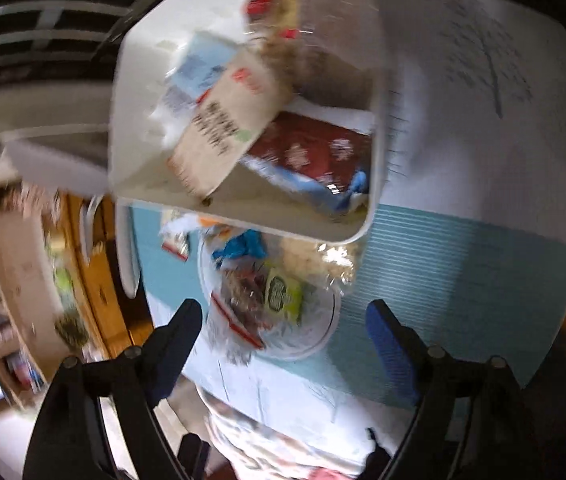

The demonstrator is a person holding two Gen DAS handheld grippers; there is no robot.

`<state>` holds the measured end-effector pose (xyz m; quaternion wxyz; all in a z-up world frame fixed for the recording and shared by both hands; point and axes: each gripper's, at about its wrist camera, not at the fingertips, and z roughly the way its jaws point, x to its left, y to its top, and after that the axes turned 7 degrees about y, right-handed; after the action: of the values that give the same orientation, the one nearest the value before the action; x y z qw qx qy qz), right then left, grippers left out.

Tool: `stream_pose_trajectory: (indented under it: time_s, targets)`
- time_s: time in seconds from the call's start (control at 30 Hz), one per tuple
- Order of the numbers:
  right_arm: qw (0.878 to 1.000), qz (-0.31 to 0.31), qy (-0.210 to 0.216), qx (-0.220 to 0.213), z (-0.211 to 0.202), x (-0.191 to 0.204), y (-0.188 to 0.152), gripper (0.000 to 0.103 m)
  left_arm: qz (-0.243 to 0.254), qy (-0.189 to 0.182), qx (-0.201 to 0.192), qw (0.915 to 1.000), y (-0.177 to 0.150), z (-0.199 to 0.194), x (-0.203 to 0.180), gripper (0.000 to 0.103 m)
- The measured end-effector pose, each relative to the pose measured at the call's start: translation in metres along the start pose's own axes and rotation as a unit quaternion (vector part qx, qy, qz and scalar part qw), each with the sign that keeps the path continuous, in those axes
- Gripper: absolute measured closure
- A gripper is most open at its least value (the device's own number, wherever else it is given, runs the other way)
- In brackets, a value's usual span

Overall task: Organize snacks
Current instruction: 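Grasp the clear cracker pack with the right gripper while the left grasps the white printed bag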

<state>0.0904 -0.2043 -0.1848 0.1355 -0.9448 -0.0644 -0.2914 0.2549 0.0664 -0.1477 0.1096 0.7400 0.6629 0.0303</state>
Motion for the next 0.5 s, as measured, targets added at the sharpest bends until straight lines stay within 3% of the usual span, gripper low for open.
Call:
stream_pose_trajectory:
  time_s: [0.2, 0.5]
  targets:
    - [0.997, 0.063, -0.020, -0.033, 0.023, -0.015, -0.001, 0.018, -0.002, 0.005, 0.026, 0.9996, 0.022, 0.043, -0.007, 0.011]
    - [0.995, 0.057, -0.069, -0.041, 0.065, -0.009, -0.008, 0.018, -0.031, 0.013, 0.068, 0.9971, 0.037, 0.102, -0.003, 0.011]
